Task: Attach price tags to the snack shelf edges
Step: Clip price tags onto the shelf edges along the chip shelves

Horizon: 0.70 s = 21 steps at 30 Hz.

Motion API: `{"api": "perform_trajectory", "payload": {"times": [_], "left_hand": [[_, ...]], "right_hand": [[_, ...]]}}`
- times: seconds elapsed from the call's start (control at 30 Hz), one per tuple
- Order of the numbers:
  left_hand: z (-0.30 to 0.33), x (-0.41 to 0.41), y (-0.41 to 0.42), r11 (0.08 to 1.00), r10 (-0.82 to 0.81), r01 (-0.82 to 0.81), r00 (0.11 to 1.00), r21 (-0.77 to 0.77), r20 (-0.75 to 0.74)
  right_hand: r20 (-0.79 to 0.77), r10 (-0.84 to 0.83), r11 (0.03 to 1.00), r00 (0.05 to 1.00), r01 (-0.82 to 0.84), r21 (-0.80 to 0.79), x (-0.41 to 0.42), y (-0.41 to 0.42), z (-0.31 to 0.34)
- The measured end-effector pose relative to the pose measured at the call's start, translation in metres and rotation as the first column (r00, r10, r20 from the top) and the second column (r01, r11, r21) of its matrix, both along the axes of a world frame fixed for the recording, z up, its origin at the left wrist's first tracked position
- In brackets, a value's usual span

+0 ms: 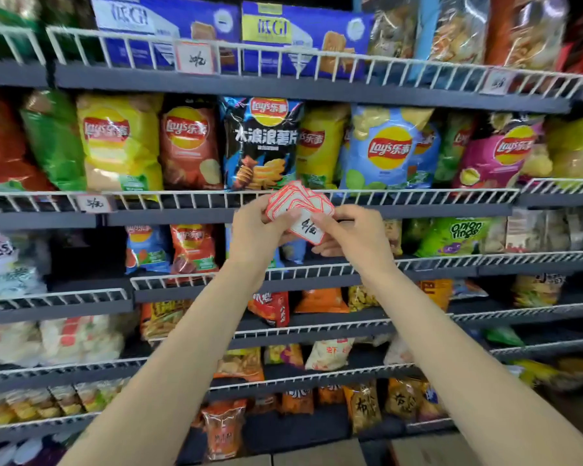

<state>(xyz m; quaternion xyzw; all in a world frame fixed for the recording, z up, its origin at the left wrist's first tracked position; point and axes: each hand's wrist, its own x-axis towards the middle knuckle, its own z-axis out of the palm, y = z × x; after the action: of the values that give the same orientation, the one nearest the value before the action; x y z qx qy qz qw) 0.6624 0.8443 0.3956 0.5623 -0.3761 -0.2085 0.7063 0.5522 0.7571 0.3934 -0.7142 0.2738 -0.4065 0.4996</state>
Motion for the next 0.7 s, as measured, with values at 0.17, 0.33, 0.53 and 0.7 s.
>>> {"api": "perform_trajectory", "payload": {"times": [0.17, 0.33, 0.53, 0.7], "left_hand": [[-0.002, -0.059, -0.075, 0.994, 0.106, -0.104, 0.994, -0.034, 0.039], [-0.004, -0.110, -0.145, 0.988, 0.155, -0.155, 0.987, -0.004, -0.045], [-0.007, -0.151, -0.195, 0.979, 0.203, -0.202, 0.979, 0.031, -0.028], [-0.024, -0.161, -0.203, 0.977, 0.172, -0.177, 0.984, 0.122, 0.050]], "right_hand": [[0.008, 0.014, 1.000, 1.000, -0.014, -0.016, -0.050, -0.079, 0.000], [-0.058, 0.085, 0.996, 0.995, -0.086, -0.016, -0.097, -0.154, 0.001], [-0.147, 0.057, 0.989, 0.987, -0.075, -0.123, -0.139, -0.209, -0.002], [-0.223, 0.108, 0.989, 0.969, -0.128, -0.078, -0.151, -0.226, -0.016]]}}
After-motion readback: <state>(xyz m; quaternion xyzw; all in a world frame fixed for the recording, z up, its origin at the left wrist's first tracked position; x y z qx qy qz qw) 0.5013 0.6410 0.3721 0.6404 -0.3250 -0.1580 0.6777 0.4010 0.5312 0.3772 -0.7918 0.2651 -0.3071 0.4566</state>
